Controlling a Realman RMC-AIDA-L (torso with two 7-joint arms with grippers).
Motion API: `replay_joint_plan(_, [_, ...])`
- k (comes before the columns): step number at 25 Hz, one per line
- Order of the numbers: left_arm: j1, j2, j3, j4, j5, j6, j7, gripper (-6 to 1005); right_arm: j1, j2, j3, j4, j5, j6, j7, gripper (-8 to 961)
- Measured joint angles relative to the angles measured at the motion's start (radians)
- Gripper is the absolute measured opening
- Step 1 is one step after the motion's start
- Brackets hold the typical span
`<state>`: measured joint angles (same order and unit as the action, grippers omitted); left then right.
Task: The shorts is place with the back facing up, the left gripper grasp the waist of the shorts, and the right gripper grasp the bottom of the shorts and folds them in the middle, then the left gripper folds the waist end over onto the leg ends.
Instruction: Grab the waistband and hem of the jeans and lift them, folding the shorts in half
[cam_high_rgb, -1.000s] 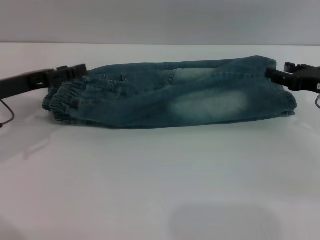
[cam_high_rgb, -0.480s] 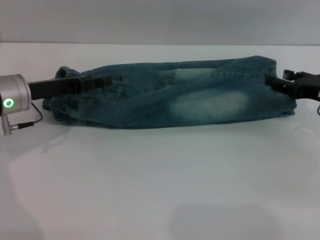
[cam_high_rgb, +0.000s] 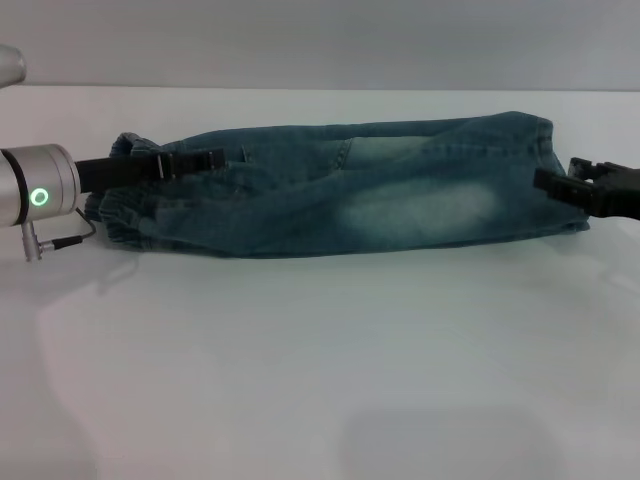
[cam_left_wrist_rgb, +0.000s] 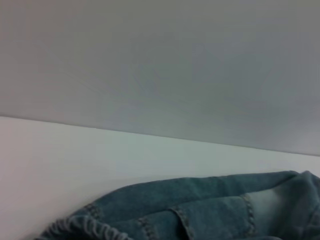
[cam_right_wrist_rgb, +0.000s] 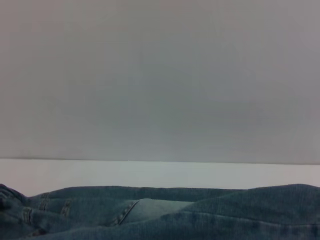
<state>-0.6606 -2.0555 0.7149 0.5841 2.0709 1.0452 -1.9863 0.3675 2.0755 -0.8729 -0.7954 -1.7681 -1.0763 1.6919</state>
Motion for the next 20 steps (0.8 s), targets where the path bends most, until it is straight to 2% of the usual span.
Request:
replay_joint_plan(6, [-0.022,-0.002,0.003,-0.024,-0.007,-0.081,0.000,793,-0.031,0.000,0.007,-0.019,0.006,-0.022,0.000,636])
replay_joint_plan(20, [-0.088,-0.007,0.003,-0.078,-0.013,-0.297,0.007,790,-0.073,0.002,0.148,-0.021,0.006,-0.139,-0.004,636])
